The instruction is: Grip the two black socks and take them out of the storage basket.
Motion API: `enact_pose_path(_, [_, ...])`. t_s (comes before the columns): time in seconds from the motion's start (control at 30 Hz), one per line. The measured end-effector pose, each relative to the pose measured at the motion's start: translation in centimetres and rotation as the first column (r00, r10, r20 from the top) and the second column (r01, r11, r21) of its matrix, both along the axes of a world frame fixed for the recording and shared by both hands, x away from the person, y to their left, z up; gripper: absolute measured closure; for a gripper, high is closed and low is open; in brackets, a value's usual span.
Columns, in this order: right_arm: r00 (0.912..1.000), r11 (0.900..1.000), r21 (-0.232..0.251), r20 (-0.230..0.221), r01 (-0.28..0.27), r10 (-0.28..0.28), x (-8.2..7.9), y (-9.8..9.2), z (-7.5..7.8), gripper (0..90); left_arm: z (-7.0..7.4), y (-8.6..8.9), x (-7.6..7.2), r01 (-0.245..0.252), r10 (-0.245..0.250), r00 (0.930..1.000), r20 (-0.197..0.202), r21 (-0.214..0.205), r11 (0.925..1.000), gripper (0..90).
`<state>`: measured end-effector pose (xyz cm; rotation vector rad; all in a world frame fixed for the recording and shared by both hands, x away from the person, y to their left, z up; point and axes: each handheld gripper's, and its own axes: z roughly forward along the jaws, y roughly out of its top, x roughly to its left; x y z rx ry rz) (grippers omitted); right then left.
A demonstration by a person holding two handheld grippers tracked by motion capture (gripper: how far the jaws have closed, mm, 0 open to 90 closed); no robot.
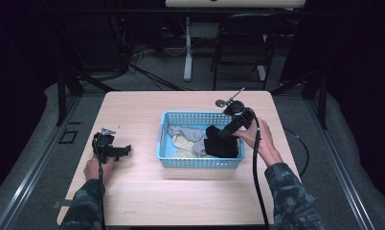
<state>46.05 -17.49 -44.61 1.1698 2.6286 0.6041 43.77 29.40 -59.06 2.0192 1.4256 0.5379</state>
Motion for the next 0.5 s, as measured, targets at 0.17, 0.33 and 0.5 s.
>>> enact_pose_path(0.17, [0.9994, 1.0, -0.002, -0.034, 0.009, -0.009, 1.1, 0.5, -1.2, 14.7, 0.0, 0.0, 0.0, 0.0, 0.0, 1.0, 0.0, 0.0, 1.0, 0.3])
enact_pose_path(0.33, [0.9972, 0.9997, -0.006, -0.072, 0.022, -0.022, 2.0, 1.0, -2.5, 20.7, 0.0, 0.0, 0.0, 0.0, 0.0, 1.0, 0.0, 0.0, 1.0, 0.3])
enact_pose_path(0.5, [0.9942, 0.9991, -0.025, -0.101, 0.036, -0.038, 2.6, 1.5, -3.7, 27.7, 0.0, 0.0, 0.0, 0.0, 0.0, 1.0, 0.0, 0.0, 1.0, 0.3])
